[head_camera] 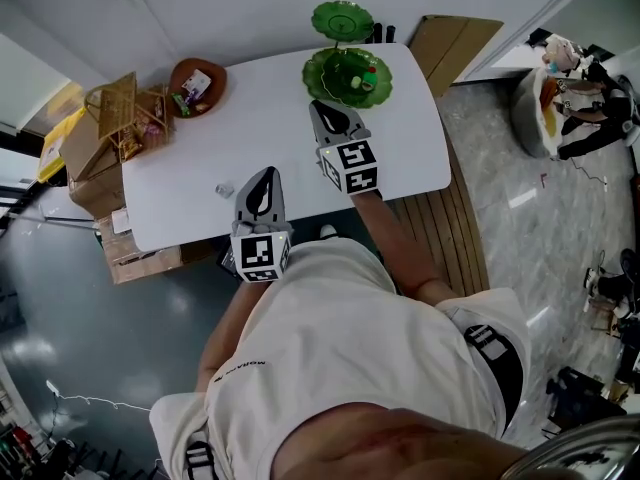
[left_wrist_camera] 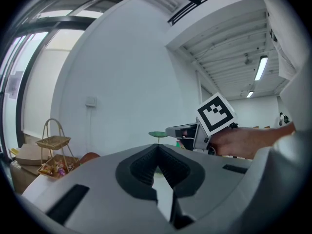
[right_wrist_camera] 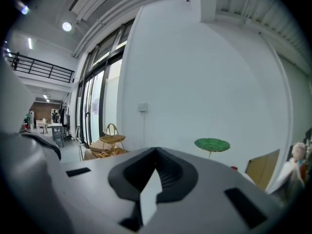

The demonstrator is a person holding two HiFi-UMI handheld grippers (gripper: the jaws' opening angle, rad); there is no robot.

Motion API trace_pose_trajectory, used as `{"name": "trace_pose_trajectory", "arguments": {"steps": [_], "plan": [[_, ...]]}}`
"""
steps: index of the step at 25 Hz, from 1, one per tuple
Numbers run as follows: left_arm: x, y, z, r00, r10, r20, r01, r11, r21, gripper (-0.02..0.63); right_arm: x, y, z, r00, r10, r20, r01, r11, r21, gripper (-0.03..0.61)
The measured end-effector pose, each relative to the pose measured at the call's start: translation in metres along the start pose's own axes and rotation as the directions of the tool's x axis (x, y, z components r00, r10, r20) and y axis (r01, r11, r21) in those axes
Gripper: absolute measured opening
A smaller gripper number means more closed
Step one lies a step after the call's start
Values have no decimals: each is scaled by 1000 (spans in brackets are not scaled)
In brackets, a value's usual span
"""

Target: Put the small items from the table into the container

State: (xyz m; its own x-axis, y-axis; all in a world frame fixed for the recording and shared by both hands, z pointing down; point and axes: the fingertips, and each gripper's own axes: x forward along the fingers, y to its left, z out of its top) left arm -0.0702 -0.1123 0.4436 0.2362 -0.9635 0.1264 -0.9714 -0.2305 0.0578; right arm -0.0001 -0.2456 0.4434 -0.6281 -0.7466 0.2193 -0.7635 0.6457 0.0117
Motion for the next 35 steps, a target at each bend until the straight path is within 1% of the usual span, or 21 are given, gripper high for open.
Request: {"name": "trace_pose_trajectory", "arguments": {"steps": [5,9,15,18,21,25,32,35], "plan": [[-7,11,-2,999,37,-4,-37,999,1,3,8,27,-6,998,57,-15,-57,998,9,12],[-14,18,0,997,73,1,-74,997,4,3,11,54,-11,993,117,-30,-117,993,3,13],[-29,33,-5,991,136,-6,-136,991,-7,3,17,96,-22,976,211,-53,-211,977,7,12],[-37,41,-6,987,160,-11,-160,987,0,3,21,117,-25,964,259,-60,-259,966,12,13],[-47,47,-9,982,188,-16,-188,982,1,3,23,138,-26,950,305,-62,-305,952,11,13],[-61,61,-12,970,241,-20,-242,970,-36,3,29,165,-31,926,369,-78,-369,929,10,13],[-86,85,-24,942,332,-44,-334,941,-54,3,41,210,-48,877,465,-123,-468,884,3,13],[-97,94,-29,929,365,-55,-368,928,-59,3,46,228,-58,853,497,-158,-505,863,-13,14]]}}
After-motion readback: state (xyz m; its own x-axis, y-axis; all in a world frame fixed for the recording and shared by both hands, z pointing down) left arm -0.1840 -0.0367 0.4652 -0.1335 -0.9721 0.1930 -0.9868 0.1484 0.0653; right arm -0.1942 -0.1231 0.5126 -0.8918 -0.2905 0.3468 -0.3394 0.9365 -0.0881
